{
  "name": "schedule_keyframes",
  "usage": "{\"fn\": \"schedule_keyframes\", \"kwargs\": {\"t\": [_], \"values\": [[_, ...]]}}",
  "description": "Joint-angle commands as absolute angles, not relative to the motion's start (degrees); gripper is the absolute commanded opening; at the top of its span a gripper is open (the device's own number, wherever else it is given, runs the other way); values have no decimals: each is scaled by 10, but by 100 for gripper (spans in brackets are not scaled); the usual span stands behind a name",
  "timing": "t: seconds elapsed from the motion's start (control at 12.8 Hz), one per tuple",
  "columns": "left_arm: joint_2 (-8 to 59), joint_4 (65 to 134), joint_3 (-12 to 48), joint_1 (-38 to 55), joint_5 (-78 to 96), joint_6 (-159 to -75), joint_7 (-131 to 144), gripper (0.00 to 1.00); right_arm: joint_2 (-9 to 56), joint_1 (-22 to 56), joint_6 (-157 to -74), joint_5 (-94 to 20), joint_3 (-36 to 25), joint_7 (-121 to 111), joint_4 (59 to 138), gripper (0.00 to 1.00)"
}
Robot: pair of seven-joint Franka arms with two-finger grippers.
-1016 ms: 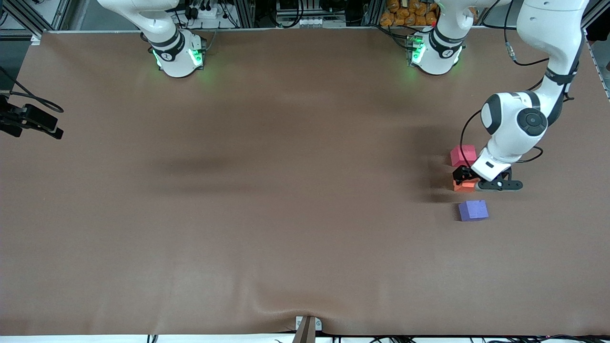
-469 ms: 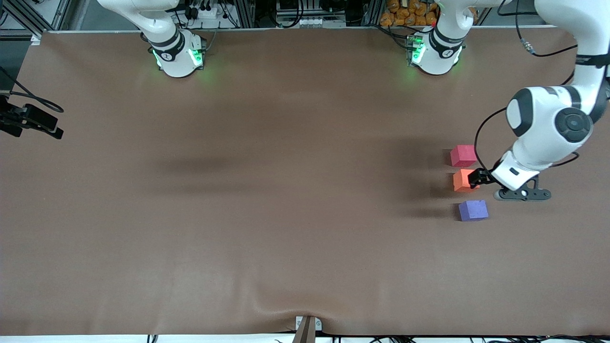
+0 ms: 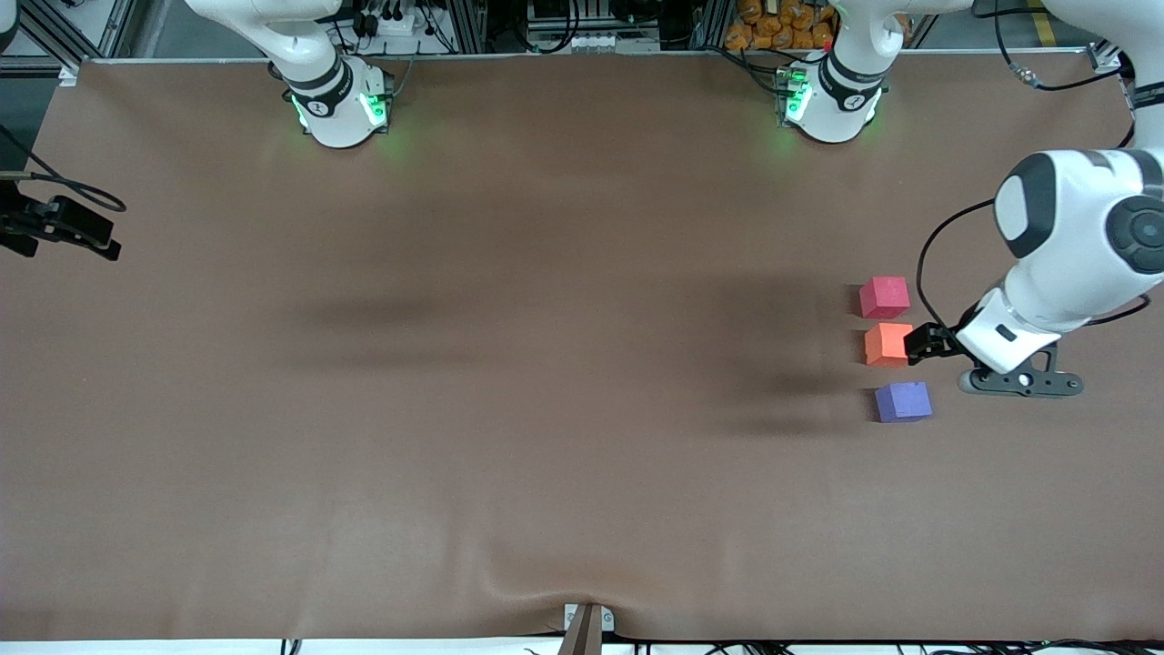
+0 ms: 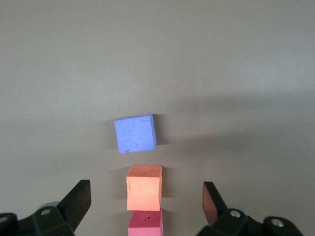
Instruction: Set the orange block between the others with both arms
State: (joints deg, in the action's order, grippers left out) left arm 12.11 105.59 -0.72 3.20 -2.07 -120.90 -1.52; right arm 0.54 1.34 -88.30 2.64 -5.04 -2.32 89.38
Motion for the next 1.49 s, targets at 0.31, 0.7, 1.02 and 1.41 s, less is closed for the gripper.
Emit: {"fn": "schedule_keyframes", "kwargs": {"t": [0.31,0.7,1.02,1.41], "values": [[101,919,-12,54,-32,-1018,-19,100,-2,-28,-901,-57,-51,-36,893,100],[43,865,-17,61,-33,-913,-19,100,-4,-27,-894,-58,-50,-38,893,100],[-2,846,-18,57,-25,-825,-6,100,-3,-25,-894,-58,-50,-38,893,100],[-10,843,-22,62,-26,-795,14,100,-2,-25,-895,-58,-50,-38,893,100]]}}
